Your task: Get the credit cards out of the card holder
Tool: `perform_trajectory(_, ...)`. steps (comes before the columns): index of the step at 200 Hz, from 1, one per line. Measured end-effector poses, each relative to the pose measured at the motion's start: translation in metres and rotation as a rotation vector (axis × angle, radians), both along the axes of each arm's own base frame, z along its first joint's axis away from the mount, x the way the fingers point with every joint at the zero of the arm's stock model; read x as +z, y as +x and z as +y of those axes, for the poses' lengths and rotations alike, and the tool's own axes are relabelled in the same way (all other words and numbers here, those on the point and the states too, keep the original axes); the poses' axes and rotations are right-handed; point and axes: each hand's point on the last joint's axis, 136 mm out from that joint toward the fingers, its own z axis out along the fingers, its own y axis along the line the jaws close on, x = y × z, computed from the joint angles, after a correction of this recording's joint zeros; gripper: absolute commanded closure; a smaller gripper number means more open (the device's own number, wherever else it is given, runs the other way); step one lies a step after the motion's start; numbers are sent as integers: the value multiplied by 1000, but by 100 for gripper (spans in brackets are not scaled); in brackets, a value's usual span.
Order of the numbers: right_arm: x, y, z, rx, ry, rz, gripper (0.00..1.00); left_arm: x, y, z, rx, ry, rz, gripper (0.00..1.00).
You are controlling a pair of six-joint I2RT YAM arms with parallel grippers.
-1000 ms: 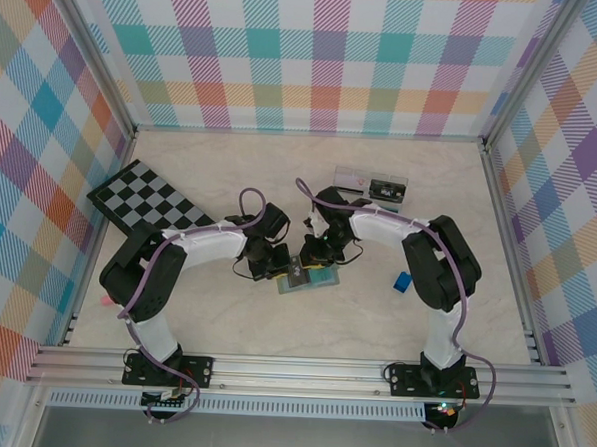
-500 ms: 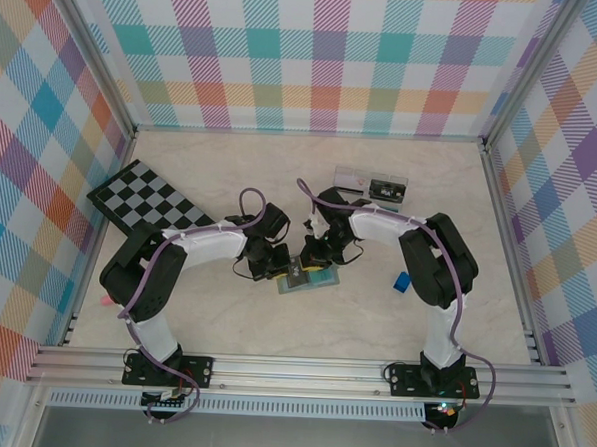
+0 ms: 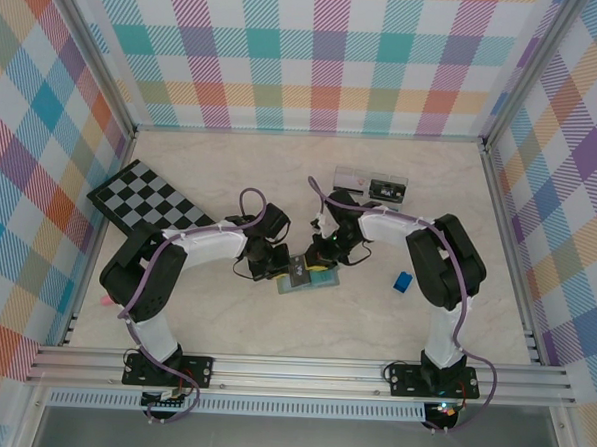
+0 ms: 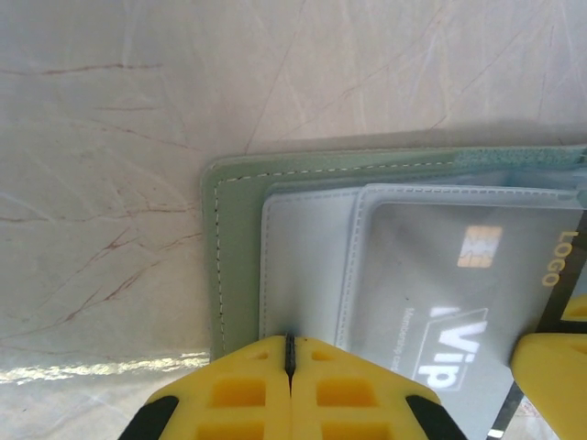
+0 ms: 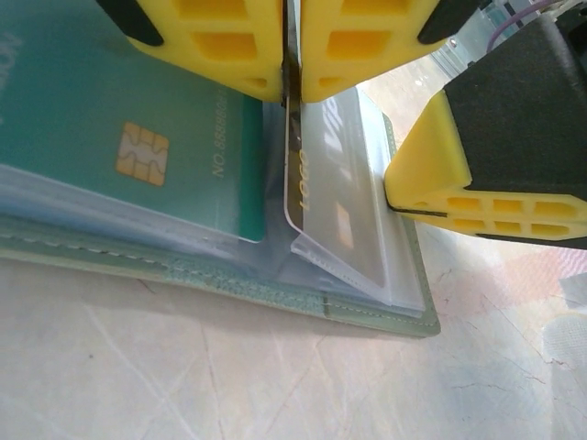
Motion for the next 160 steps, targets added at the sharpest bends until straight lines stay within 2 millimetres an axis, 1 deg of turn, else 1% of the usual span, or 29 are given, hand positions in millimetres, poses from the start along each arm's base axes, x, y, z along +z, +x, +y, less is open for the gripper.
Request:
perform_trajectory(57, 2, -1, 3, -1, 73, 22, 87, 0, 0, 0, 0, 1, -1, 100)
perform_trajectory(76, 2, -1, 2, -5, 94, 30, 89, 1, 0, 0, 0, 2, -2, 100)
perform_trajectory(96, 2, -2, 2, -6, 108, 36, 90, 3, 1, 3, 5, 14, -11, 100)
perform_trajectory(123, 3, -2, 3, -5, 113, 38, 90, 14, 3, 4, 9, 5, -39, 100)
perform_trajectory(141, 4, -2, 3, -4, 117, 37, 89, 22, 6, -3, 4, -33, -60, 100)
perform_trajectory(160, 4, -2, 4, -3, 120, 36, 89, 23, 8, -8, 1, -59, -65, 100)
